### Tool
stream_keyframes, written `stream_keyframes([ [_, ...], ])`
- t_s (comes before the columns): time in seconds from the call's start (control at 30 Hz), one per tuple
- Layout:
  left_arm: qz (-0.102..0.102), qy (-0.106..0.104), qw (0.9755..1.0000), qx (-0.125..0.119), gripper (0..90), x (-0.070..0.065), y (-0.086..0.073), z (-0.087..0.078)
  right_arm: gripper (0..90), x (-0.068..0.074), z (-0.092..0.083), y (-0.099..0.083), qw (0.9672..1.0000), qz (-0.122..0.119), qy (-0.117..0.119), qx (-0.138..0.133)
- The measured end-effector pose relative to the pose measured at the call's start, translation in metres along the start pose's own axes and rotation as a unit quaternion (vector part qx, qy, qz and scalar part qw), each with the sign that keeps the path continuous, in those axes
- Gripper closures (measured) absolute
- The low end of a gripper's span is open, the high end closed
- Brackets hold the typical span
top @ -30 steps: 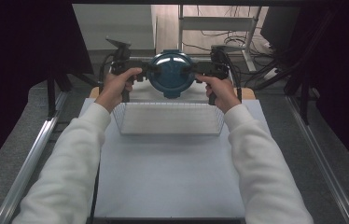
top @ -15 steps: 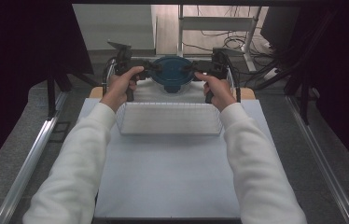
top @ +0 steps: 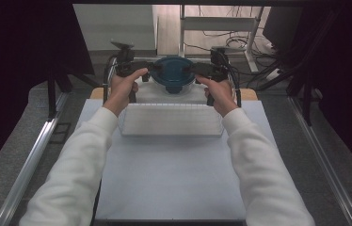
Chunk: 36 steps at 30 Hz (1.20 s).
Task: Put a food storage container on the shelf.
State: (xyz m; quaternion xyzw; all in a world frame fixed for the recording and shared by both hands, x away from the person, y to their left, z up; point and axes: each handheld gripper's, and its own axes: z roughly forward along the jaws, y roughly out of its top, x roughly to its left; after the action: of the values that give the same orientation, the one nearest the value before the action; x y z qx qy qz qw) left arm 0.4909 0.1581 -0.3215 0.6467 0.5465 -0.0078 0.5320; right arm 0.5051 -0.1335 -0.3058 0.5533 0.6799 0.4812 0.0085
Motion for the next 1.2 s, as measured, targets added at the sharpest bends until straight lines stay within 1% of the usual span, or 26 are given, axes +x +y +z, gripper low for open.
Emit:
stream_keyframes([
  [0.03, 0.009, 0.003, 1.0, 0.0, 16.5, -0.001, -0.001, -0.002, 6.8, 0.002, -0.004, 0.0, 0.9999, -0.013, -0.005, -0.005],
  [0.1, 0.032, 0.02, 0.9993, 0.004, 16.1, -0.006, -0.006, -0.009, 6.8, 0.007, -0.012, -0.002, 0.999, -0.039, -0.015, -0.013],
  [0.13, 0.041, 0.025, 0.9988, 0.004, 16.1, -0.009, -0.01, -0.013, 6.8, 0.009, -0.016, -0.002, 0.9986, -0.049, -0.015, -0.014],
  [0.17, 0.045, 0.021, 0.9988, 0.001, 16.3, -0.01, -0.012, -0.017, 6.9, 0.011, -0.022, -0.004, 0.9981, -0.058, -0.017, -0.014],
  [0.23, 0.046, 0.016, 0.9988, -0.01, 16.8, -0.015, -0.02, -0.027, 8.4, 0.013, -0.031, -0.007, 0.9962, -0.08, -0.023, -0.026],
  [0.27, 0.058, 0.02, 0.9981, -0.008, 16.8, -0.017, -0.024, -0.031, 9.6, 0.014, -0.039, -0.01, 0.9947, -0.095, -0.025, -0.031],
  [0.3, 0.07, 0.025, 0.9972, -0.007, 16.9, -0.019, -0.028, -0.035, 10.2, 0.014, -0.044, -0.013, 0.9938, -0.104, -0.024, -0.032],
  [0.37, 0.096, 0.039, 0.9946, -0.005, 17.1, -0.024, -0.037, -0.043, 13.0, 0.013, -0.053, -0.02, 0.9919, -0.12, -0.023, -0.034],
  [0.4, 0.107, 0.043, 0.9933, -0.004, 17.5, -0.026, -0.042, -0.047, 13.6, 0.012, -0.058, -0.024, 0.9914, -0.124, -0.021, -0.035],
  [0.5, 0.119, 0.035, 0.9923, -0.009, 18.4, -0.029, -0.059, -0.057, 16.1, 0.009, -0.072, -0.038, 0.99, -0.134, -0.014, -0.042],
  [0.57, 0.135, 0.037, 0.9902, -0.009, 19.5, -0.031, -0.073, -0.065, 17.3, 0.008, -0.081, -0.05, 0.9882, -0.146, -0.009, -0.044],
  [0.6, 0.142, 0.034, 0.9893, -0.009, 20.1, -0.033, -0.08, -0.068, 18.0, 0.007, -0.086, -0.057, 0.9871, -0.153, -0.007, -0.047],
  [0.67, 0.148, 0.024, 0.9886, -0.007, 20.7, -0.035, -0.093, -0.075, 18.8, 0.006, -0.096, -0.072, 0.9852, -0.162, -0.003, -0.056],
  [0.7, 0.153, 0.019, 0.9879, -0.009, 20.8, -0.037, -0.102, -0.079, 19.0, 0.005, -0.1, -0.077, 0.9849, -0.164, 0.0, -0.056],
  [0.73, 0.156, 0.017, 0.9875, -0.01, 20.8, -0.038, -0.111, -0.083, 19.2, 0.003, -0.105, -0.087, 0.9848, -0.163, 0.009, -0.059],
  [0.77, 0.156, 0.015, 0.9876, -0.01, 21.0, -0.039, -0.116, -0.085, 19.4, 0.002, -0.111, -0.096, 0.9847, -0.163, 0.017, -0.059],
  [0.83, 0.152, 0.005, 0.9883, -0.005, 21.0, -0.039, -0.13, -0.088, 19.8, -0.001, -0.117, -0.108, 0.9837, -0.169, 0.022, -0.058],
  [0.9, 0.157, 0.006, 0.9875, 0.0, 21.1, -0.039, -0.146, -0.089, 20.7, -0.004, -0.123, -0.122, 0.9823, -0.177, 0.025, -0.057],
  [0.93, 0.158, 0.005, 0.9874, 0.002, 21.2, -0.038, -0.151, -0.089, 21.1, -0.006, -0.126, -0.13, 0.9815, -0.183, 0.025, -0.05],
  [0.97, 0.157, 0.001, 0.9876, 0.006, 21.2, -0.038, -0.159, -0.089, 21.4, -0.008, -0.127, -0.135, 0.9807, -0.188, 0.024, -0.049],
  [1.03, 0.159, -0.006, 0.987, 0.019, 21.2, -0.035, -0.174, -0.086, 21.7, -0.012, -0.13, -0.148, 0.9794, -0.196, 0.019, -0.045],
  [1.1, 0.161, -0.005, 0.9866, 0.027, 21.3, -0.033, -0.187, -0.084, 22.4, -0.017, -0.13, -0.16, 0.9773, -0.208, 0.014, -0.037],
  [1.17, 0.156, -0.008, 0.9869, 0.04, 21.3, -0.029, -0.203, -0.08, 22.4, -0.025, -0.129, -0.176, 0.9748, -0.222, 0.001, -0.019],
  [1.2, 0.156, -0.009, 0.9866, 0.046, 21.3, -0.027, -0.209, -0.078, 22.4, -0.029, -0.129, -0.182, 0.9749, -0.222, -0.002, -0.013],
])
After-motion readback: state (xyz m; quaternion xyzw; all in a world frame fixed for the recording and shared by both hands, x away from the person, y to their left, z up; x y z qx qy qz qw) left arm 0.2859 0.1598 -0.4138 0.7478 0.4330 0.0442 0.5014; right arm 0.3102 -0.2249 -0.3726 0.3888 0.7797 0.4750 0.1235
